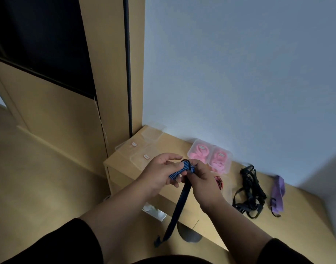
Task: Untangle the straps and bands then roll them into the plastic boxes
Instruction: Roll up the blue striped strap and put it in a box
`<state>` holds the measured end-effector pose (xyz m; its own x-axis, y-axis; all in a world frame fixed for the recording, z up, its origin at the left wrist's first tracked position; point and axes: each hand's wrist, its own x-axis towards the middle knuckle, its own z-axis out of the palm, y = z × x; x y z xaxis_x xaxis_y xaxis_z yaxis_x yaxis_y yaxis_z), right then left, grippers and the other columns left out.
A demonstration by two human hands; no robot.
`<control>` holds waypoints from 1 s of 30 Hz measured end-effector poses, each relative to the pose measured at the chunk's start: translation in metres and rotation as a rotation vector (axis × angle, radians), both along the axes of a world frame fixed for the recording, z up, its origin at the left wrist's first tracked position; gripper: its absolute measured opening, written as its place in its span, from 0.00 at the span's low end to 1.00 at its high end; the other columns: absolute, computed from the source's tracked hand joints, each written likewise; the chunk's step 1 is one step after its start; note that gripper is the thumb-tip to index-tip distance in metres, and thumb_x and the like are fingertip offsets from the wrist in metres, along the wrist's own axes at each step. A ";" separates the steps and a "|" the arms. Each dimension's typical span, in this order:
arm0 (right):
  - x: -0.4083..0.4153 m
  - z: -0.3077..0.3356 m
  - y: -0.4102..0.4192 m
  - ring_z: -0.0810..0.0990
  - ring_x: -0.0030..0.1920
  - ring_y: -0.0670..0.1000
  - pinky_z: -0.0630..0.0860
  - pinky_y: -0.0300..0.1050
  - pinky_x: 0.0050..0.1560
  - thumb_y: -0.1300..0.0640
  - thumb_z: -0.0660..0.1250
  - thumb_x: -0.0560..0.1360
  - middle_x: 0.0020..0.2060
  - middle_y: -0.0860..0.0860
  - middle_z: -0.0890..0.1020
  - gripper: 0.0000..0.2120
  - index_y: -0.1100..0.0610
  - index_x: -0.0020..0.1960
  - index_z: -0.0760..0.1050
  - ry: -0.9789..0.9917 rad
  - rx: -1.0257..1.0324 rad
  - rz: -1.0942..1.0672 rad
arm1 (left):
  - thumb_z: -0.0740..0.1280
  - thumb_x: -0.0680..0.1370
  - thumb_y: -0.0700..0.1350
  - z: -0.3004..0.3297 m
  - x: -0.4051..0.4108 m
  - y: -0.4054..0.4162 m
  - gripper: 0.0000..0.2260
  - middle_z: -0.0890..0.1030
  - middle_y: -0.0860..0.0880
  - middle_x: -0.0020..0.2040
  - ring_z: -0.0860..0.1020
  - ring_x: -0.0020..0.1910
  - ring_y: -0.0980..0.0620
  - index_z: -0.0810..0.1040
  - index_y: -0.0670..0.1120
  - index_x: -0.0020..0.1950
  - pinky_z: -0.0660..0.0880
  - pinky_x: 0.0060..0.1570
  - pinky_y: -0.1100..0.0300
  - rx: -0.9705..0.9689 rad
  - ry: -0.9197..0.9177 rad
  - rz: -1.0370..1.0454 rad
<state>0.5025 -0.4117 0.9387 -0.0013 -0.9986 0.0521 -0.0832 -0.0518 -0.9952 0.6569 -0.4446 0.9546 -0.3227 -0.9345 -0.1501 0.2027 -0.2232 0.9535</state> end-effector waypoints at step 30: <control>-0.029 0.003 -0.021 0.82 0.38 0.57 0.82 0.58 0.51 0.60 0.62 0.82 0.38 0.59 0.83 0.11 0.65 0.54 0.80 -0.033 0.569 0.136 | 0.69 0.78 0.43 -0.012 -0.024 -0.017 0.14 0.80 0.52 0.53 0.74 0.52 0.58 0.81 0.51 0.63 0.71 0.54 0.63 -0.623 -0.847 0.018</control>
